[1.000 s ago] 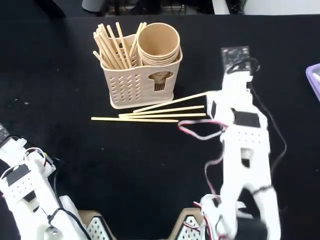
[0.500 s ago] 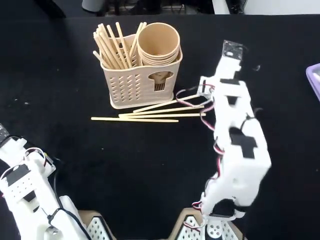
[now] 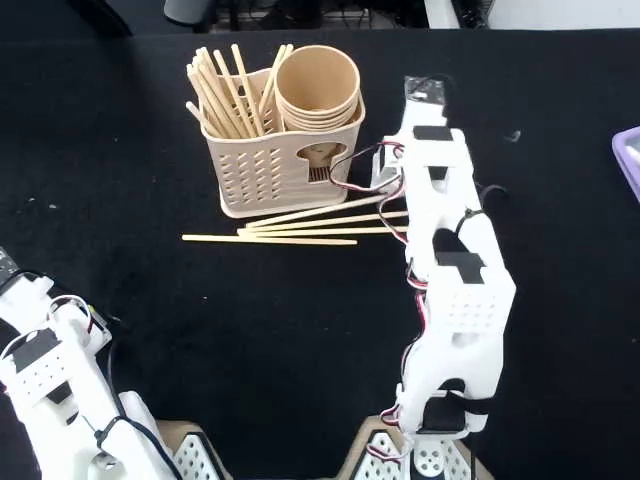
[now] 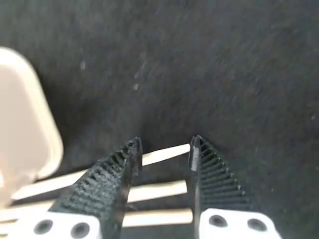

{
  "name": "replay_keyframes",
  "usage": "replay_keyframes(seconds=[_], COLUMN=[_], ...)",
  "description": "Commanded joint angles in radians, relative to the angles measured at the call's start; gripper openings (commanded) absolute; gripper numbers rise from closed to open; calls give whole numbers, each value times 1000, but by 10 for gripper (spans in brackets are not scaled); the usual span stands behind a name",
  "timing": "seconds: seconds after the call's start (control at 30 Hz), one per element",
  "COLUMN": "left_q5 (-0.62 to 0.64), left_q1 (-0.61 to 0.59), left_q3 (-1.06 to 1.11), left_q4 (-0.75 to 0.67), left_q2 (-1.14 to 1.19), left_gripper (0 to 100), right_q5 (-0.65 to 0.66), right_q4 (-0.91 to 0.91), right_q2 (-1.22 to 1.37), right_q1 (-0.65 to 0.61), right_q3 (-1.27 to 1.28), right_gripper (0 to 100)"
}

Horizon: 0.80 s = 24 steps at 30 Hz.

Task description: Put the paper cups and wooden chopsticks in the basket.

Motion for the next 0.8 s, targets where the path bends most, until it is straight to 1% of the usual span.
replay_keyframes(seconds=[0.0,0.13,0.3,0.43,0.63,0.77], left_q5=[3,3,3,3,3,3], left_q1=[5,5,5,5,7,8], left_q3=[-48,-48,-50,-50,-50,-50], left_q4=[-15,-15,-15,-15,-15,-15], left_q2=[-15,-15,-15,-15,-15,-15], left_gripper=[134,134,134,134,134,134], right_q5=[124,193,203,204,242,236], right_q4=[146,242,265,196,0,-20], right_q2=[-10,-10,-48,-166,-463,-634], right_q1=[-21,-21,-20,-25,-28,-21], right_q3=[-35,-33,33,194,549,634], right_gripper=[152,152,154,155,153,155])
